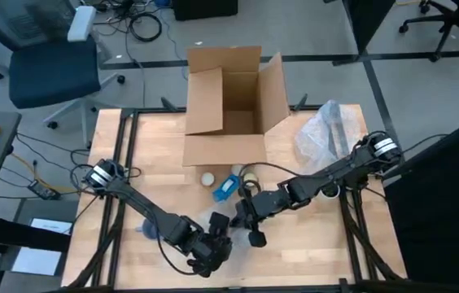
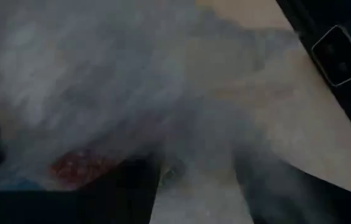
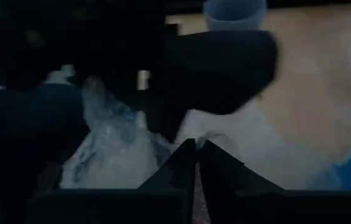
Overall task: Wrap mug
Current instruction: Wrap the black mug with the bubble wrap
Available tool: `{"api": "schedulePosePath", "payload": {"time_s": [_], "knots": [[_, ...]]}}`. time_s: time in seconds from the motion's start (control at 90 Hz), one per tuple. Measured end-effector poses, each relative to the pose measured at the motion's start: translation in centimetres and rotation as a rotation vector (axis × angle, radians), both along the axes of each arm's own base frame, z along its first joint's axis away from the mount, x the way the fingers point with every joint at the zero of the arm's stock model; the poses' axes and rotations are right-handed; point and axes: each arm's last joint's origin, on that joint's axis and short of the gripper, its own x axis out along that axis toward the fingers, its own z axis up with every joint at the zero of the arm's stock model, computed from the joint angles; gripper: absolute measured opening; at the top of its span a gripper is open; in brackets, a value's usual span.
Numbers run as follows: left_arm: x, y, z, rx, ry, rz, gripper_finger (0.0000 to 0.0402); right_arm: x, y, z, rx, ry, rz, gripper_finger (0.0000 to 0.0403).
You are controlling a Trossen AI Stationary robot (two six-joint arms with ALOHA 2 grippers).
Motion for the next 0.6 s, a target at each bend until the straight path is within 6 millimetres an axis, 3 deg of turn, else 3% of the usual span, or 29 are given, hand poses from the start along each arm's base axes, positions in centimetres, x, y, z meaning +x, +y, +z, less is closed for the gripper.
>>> {"api": "schedulePosePath", "payload": {"time_s": [0.222,0.6], "knots": [[-0.1,-0.5,3.8,-0.017,-0.036,-0.01,0.0183,0.1,-0.2,0.0,0.008,-0.002,0.005,0.0],[-2.4,-3.1,4.6,-0.04,-0.004,-0.03,0.0183,0.1,-0.1,0.0,0.027,0.004,0.041,0.0]]}}
